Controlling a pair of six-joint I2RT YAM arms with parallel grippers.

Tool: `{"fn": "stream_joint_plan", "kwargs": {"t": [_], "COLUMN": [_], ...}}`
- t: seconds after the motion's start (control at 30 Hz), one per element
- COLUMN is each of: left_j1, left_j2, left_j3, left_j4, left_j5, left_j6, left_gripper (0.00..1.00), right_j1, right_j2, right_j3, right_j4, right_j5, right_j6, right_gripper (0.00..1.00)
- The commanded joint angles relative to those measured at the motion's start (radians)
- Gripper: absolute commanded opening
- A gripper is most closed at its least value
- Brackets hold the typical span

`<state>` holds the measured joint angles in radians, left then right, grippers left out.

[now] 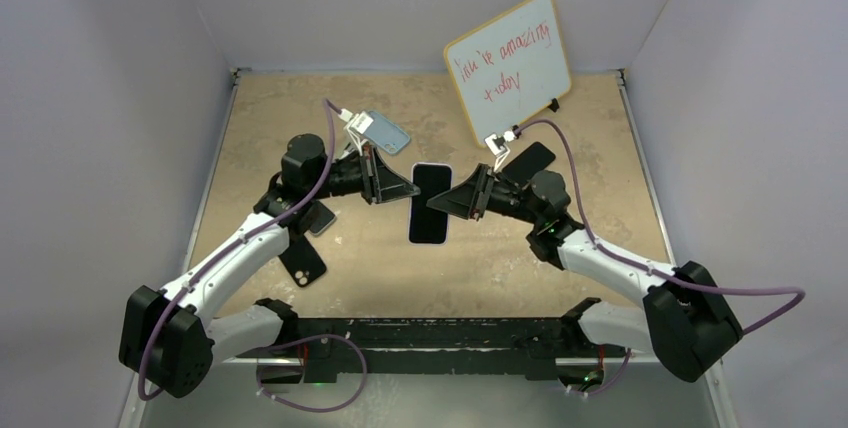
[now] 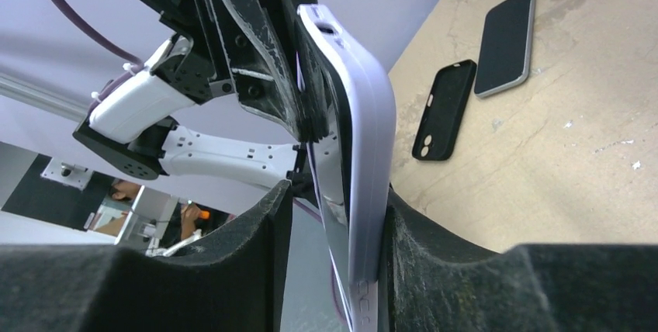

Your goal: Put the phone into the phone case

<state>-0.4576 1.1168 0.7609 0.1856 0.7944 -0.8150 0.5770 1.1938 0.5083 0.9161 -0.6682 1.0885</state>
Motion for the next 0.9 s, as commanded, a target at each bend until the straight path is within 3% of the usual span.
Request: {"fn": "stream_joint_plan", "kwargs": {"t": [0.0, 0.27, 0.4, 0.5, 0.53, 0.57, 0.67, 0.8, 0.87], "left_j1": [0.005, 0.013, 0.013, 0.013, 0.013, 0.013, 0.014, 0.014, 0.016], "left_j2": [-0.010, 0.024, 0.026, 0.038, 0.044, 0.050, 0.062, 0.021, -0.011], "left_j3": [-0.004, -0.020, -0.018, 0.000, 0.018, 0.039, 0.091, 0.081, 0.077], "left_j4": [0.043, -0.018, -0.049, -0.132, -0.201, -0.286, -0.429, -0.352, -0.317], "left_j5": [0.078, 0.115, 0.113, 0.079, 0.044, -0.010, -0.126, -0.078, -0.083], "left_j6": [0.024, 0.058, 0.080, 0.118, 0.146, 0.186, 0.259, 0.216, 0.195], "left_gripper": [0.00, 0.00, 0.00, 0.00, 0.00, 0.00, 0.00, 0.00, 0.11], "right_j1": [-0.003, -0.029, -0.042, -0.052, -0.053, -0.054, -0.054, -0.052, -0.054], "right_j2": [-0.048, -0.030, -0.025, -0.020, -0.019, -0.016, -0.006, -0.014, -0.026], "right_j3": [0.078, 0.098, 0.114, 0.114, 0.110, 0.105, 0.122, 0.102, 0.092], "right_j4": [0.011, 0.090, 0.087, 0.092, 0.094, 0.111, 0.036, 0.032, 0.027], "right_j5": [0.032, 0.039, 0.047, 0.056, 0.060, 0.064, 0.080, 0.053, 0.034], "right_j6": [-0.016, 0.036, 0.036, 0.036, 0.035, 0.031, -0.014, -0.022, -0.020], "right_gripper": [0.44, 0.50, 0.46, 0.35, 0.22, 0.02, 0.00, 0.00, 0.00]}}
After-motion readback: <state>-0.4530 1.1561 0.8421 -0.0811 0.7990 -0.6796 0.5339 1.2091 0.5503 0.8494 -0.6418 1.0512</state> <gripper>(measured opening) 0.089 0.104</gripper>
